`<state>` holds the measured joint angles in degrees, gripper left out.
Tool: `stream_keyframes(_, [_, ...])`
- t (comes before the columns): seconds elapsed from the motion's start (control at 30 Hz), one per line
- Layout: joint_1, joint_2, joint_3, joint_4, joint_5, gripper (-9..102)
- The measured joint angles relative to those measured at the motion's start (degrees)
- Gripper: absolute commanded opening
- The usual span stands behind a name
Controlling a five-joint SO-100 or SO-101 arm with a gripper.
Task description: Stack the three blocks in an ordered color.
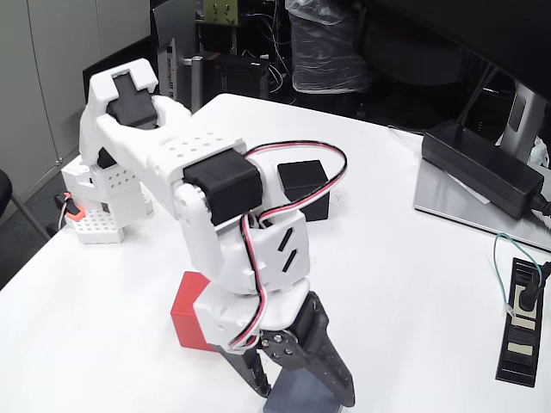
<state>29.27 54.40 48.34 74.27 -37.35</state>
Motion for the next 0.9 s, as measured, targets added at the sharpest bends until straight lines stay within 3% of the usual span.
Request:
stream_keyframes(0.33, [0.0, -1.2, 0.0, -0.2, -0.1, 31])
stream_keyframes(0.67, [-2.4, -1.6, -1.4, 4.7, -0.1, 13])
stream_keyframes(0.9, [-2.2, -0.9, -1.5, 6.2, -0.1, 10])
